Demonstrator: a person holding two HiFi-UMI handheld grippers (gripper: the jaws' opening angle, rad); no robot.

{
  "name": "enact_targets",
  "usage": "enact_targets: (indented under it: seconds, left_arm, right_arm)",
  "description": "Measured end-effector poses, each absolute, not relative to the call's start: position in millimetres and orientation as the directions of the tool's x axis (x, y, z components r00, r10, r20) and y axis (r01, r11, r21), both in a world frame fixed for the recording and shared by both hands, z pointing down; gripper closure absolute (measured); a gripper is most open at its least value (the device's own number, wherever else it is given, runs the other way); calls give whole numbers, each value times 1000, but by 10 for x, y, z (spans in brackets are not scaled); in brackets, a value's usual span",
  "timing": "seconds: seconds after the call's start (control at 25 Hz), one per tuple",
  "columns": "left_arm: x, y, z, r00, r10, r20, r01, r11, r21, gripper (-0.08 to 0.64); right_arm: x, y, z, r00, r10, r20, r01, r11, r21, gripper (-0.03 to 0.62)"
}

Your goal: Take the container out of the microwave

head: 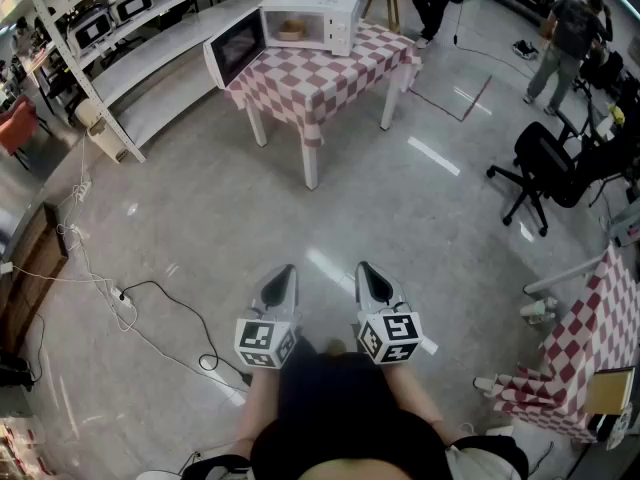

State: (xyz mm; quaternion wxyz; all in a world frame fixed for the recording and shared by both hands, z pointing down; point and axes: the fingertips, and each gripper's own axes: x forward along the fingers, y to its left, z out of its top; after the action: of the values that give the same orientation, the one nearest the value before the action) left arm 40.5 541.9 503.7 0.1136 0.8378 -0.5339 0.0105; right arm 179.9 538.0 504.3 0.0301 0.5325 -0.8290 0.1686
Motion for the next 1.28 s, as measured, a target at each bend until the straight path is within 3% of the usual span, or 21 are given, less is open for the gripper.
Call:
enact_targets:
  seconds: [1.28]
  left_arm:
    - [324, 5303, 5046, 430, -891, 146, -895, -399, 200, 549]
  right_arm:
    - [1579, 5236, 5126, -451, -858, 244, -874, 369, -317, 592]
